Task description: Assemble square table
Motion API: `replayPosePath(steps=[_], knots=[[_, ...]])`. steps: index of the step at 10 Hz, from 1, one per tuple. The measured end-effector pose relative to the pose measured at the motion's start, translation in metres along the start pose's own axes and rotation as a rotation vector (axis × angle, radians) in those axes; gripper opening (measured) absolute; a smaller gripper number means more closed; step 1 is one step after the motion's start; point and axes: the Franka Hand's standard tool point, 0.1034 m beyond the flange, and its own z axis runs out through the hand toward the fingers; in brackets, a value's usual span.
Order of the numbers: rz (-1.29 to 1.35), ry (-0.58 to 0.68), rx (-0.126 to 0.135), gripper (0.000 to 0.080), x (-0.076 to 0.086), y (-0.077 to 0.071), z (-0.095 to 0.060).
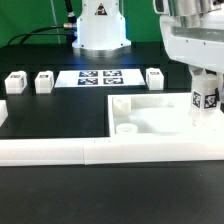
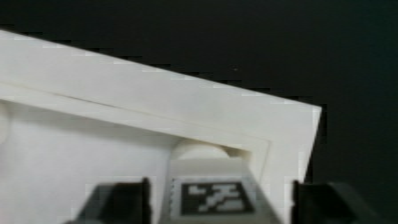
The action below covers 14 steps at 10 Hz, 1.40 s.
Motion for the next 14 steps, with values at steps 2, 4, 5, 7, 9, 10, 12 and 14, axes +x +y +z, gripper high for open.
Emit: replayPosePath(steps=[2,4,5,7,9,10,12,14], knots=[[-0.339,0.006,-0.044,0.0610,-0.005,-0.003,-0.003],[-0.493,0.002,-0.039,0.0647,-0.004,-0.003,-0.002],[-0.558,0.000,-0.039,0.0649,-0.004,-0.003,-0.002],[-0.893,0.027,-0.072,0.0649,0.005,-0.002,-0.004],[-1.167,0.054,-0.073,0.0649,0.003,-0.004,-0.003],[-1.227,0.063,-0.069,0.0649,0.004,-0.002,-0.001],[-1.203,0.057,-0.066,0.0637,0.003,-0.002,0.000],[-1.045,0.062,-0.061,0.0311,0.008,-0.001,-0.001]])
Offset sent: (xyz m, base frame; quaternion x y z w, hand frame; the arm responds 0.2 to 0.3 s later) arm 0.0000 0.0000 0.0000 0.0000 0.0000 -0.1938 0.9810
